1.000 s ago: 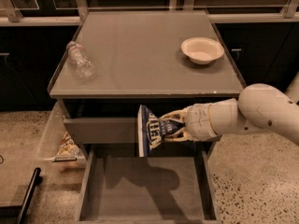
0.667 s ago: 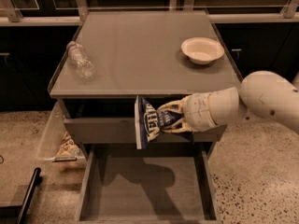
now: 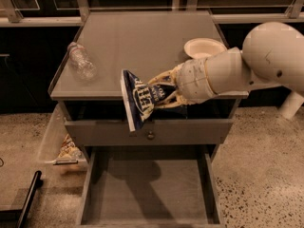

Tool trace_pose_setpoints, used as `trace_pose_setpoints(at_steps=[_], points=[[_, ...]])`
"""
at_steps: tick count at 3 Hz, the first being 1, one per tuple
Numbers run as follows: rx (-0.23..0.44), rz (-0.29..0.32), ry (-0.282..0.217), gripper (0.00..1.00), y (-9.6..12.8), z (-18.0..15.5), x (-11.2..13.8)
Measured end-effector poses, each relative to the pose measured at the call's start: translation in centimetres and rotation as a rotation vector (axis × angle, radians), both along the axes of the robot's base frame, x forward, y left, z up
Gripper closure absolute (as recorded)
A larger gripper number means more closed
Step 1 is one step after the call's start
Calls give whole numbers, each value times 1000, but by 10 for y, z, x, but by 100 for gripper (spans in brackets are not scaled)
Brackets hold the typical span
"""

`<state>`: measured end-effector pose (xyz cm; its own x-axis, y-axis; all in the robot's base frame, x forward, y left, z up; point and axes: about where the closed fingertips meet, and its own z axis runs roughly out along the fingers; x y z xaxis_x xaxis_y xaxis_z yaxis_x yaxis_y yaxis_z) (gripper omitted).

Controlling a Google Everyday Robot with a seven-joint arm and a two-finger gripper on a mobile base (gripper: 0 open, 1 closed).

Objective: Pick blue chip bag from middle drawer and place on counter

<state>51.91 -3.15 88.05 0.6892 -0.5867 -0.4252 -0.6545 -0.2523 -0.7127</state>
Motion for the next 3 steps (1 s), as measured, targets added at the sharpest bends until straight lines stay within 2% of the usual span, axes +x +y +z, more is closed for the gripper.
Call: trace_pose_setpoints(at_steps=[1,2,3], points=[[47,35,19,100,11,72,43],[47,35,19,100,11,72,43],[47,41,17,100,19,74,60]])
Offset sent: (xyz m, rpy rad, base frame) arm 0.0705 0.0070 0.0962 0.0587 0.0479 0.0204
